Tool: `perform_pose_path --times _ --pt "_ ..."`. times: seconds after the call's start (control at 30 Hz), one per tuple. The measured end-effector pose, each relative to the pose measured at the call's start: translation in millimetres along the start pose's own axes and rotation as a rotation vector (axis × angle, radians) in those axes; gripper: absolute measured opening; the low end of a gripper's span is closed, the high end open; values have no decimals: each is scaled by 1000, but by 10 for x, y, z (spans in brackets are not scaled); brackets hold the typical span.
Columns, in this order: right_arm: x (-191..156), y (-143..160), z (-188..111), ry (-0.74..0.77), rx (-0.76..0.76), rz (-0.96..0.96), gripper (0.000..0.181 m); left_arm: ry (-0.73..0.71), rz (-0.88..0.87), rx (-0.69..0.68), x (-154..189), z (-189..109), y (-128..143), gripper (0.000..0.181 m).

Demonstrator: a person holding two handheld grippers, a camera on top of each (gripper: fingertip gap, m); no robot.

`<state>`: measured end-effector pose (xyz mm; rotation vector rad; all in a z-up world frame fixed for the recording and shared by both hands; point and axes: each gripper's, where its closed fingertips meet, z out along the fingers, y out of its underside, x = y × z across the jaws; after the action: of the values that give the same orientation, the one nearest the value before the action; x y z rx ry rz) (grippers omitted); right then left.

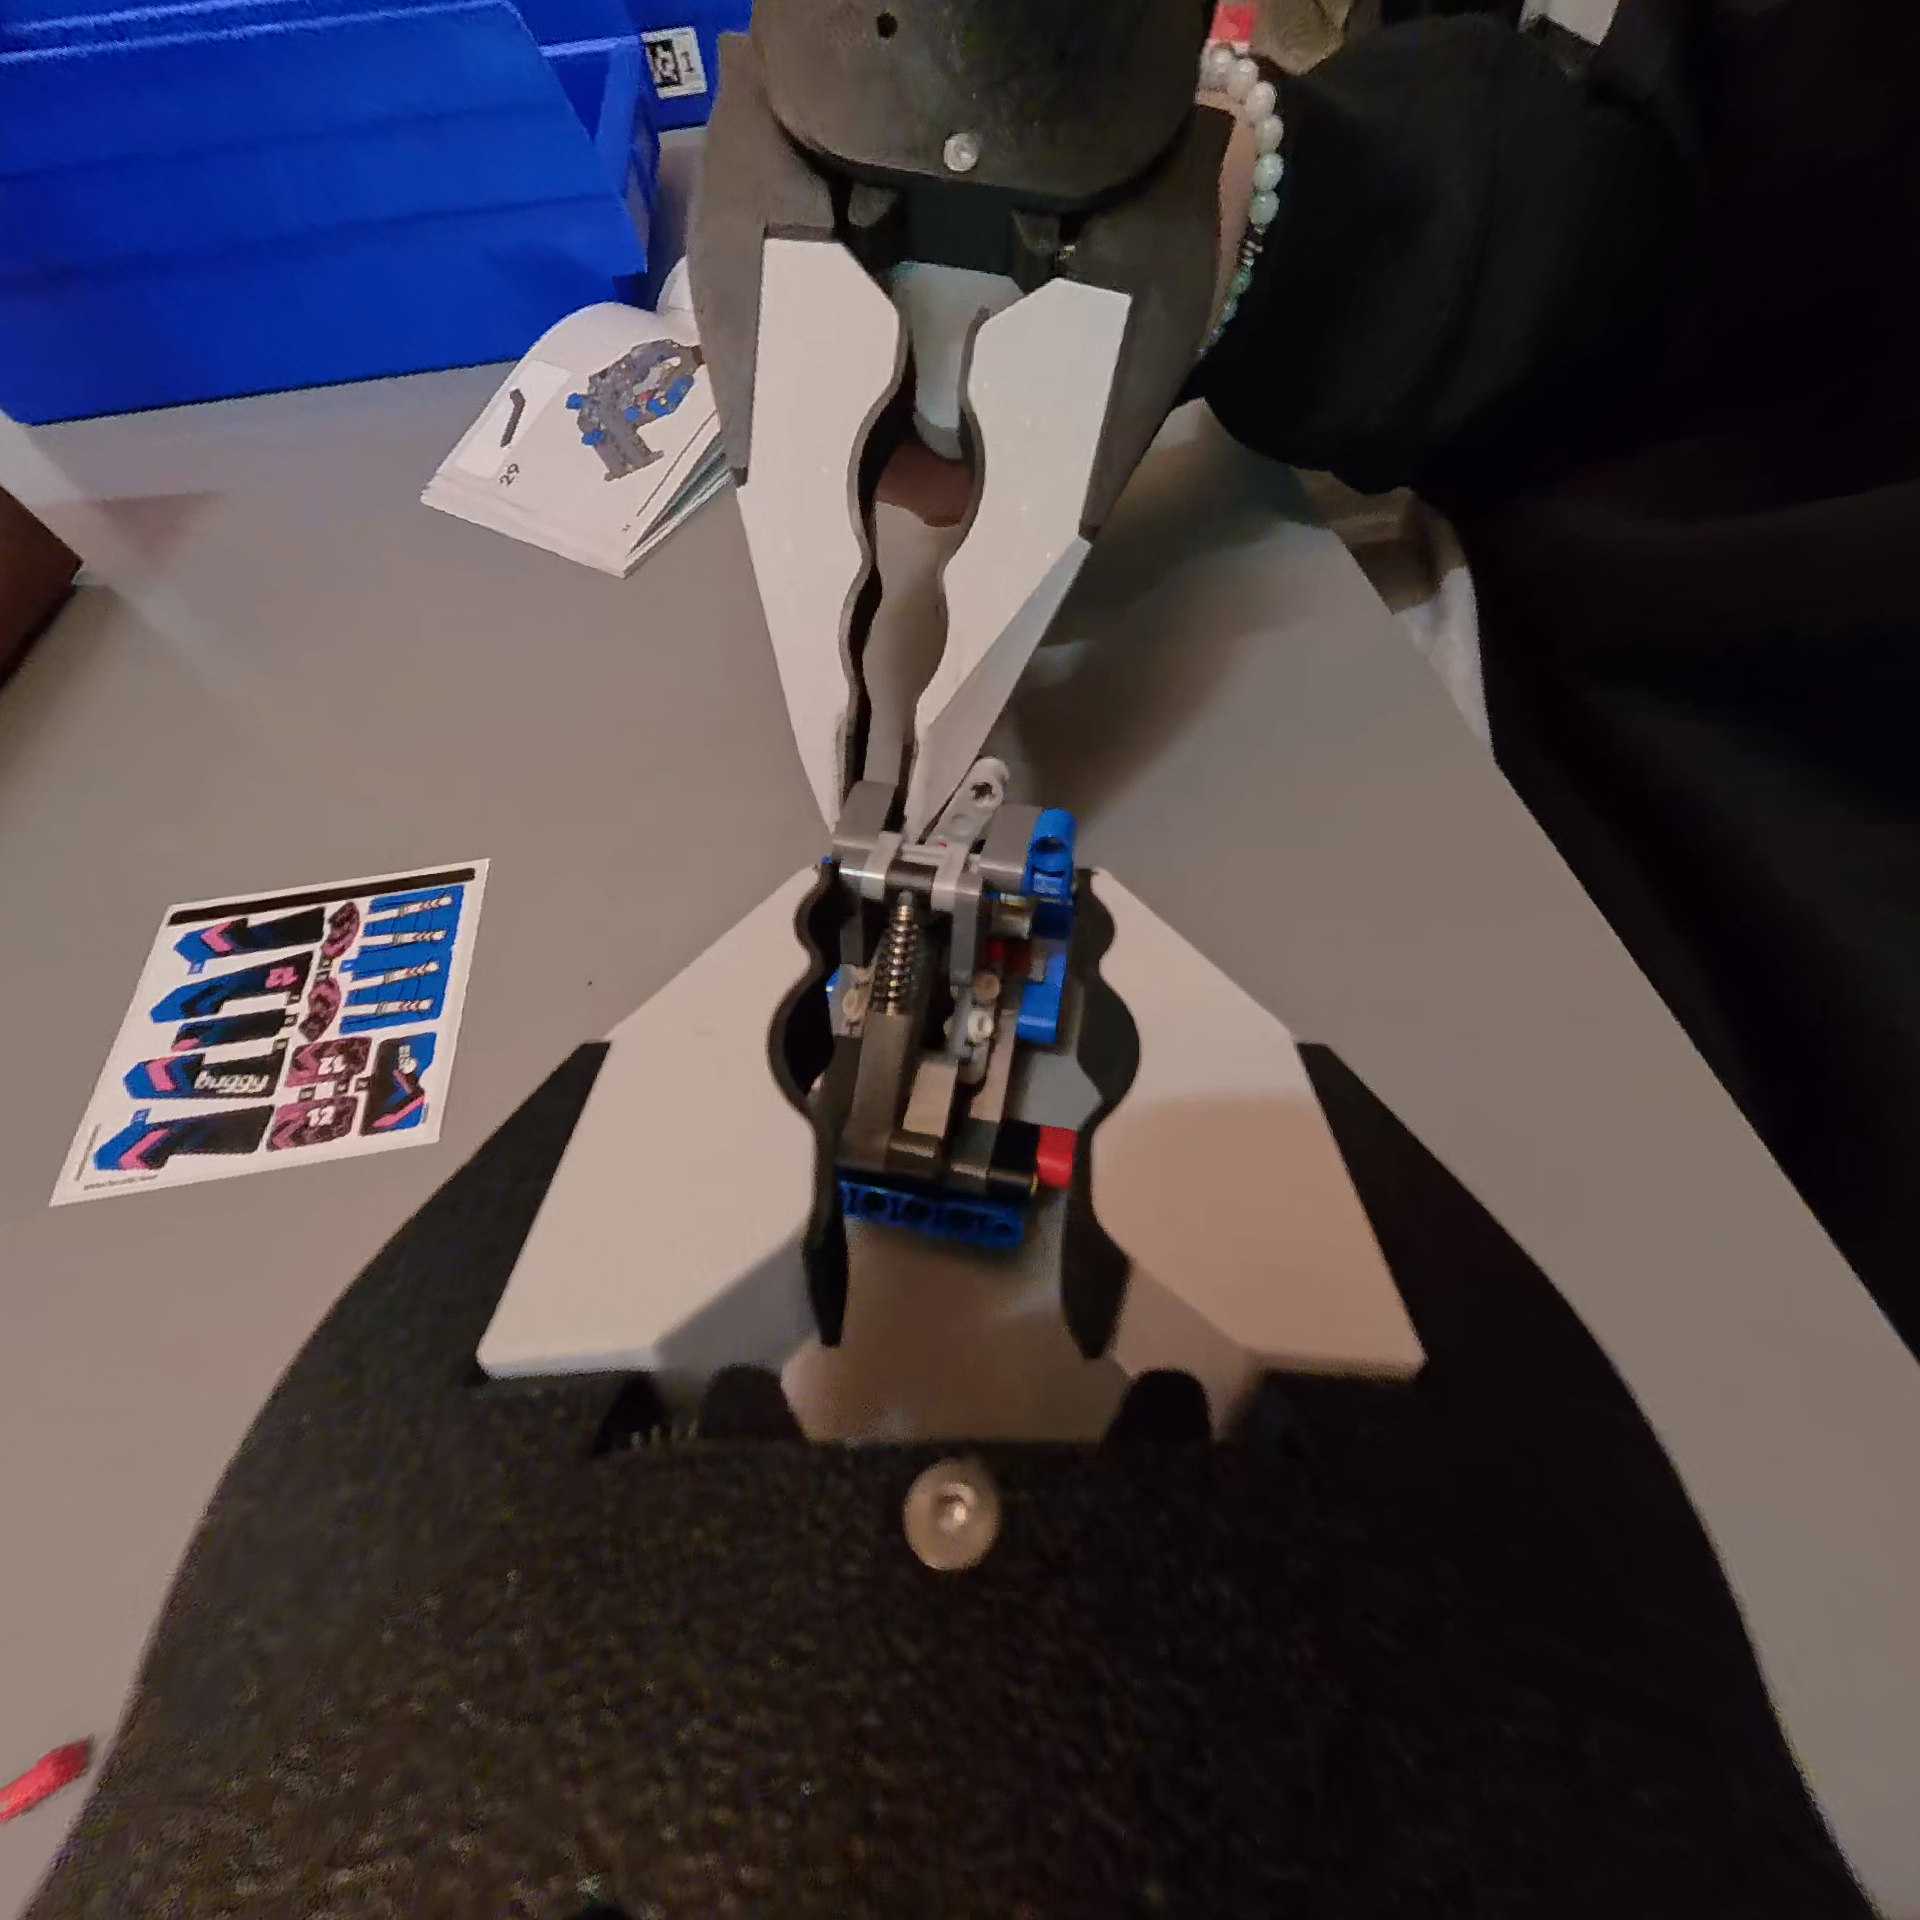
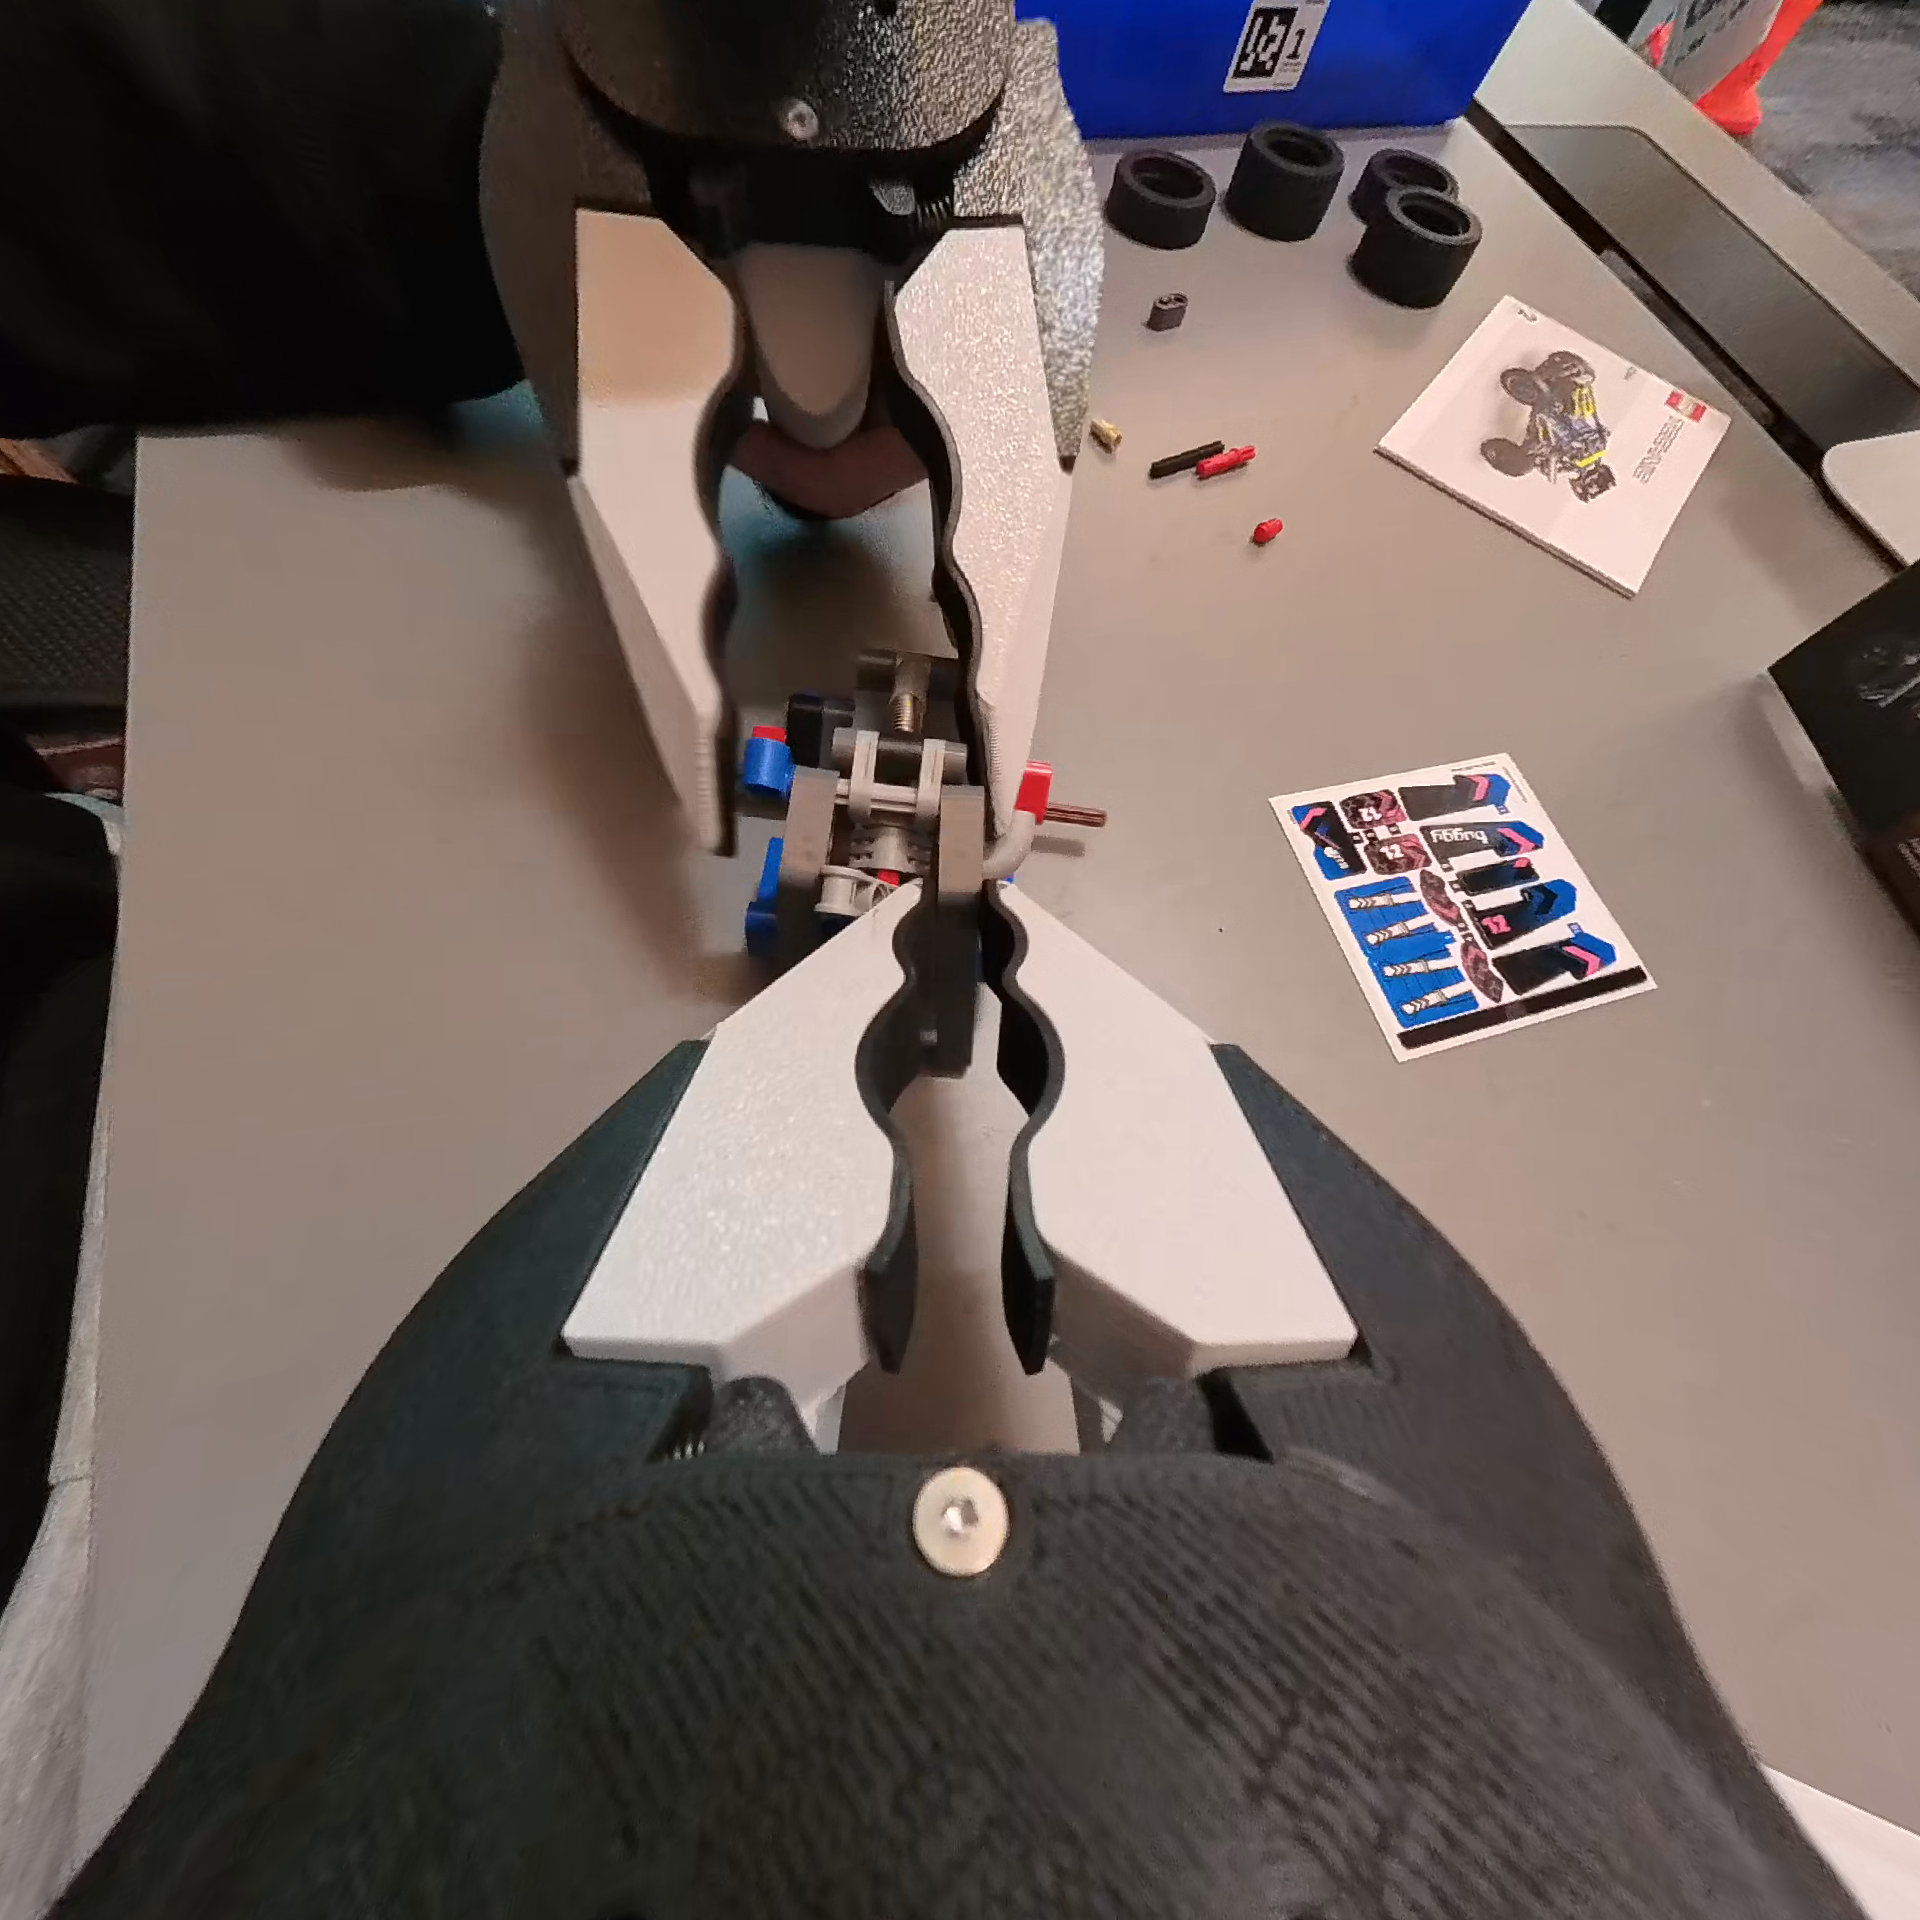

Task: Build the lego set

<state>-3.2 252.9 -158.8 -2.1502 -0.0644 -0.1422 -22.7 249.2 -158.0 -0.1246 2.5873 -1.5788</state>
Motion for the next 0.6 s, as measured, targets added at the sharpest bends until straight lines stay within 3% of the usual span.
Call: perform_pose_path --times 0.23,0.37,0.47,0.6 --pt "11 -8 -10 23 3 -26 6 -27 42 -6 -21 6 5 41" --pt "57 2 -149 94 -23 4 29 -11 25 12 -12 8 7 41" --pt "-73 -146 -243 62 65 52 34 -13 33 7 -10 13 6 40" --pt "-85 -22 -87 40 30 94 60 -18 32 15 -20 30 0 40"
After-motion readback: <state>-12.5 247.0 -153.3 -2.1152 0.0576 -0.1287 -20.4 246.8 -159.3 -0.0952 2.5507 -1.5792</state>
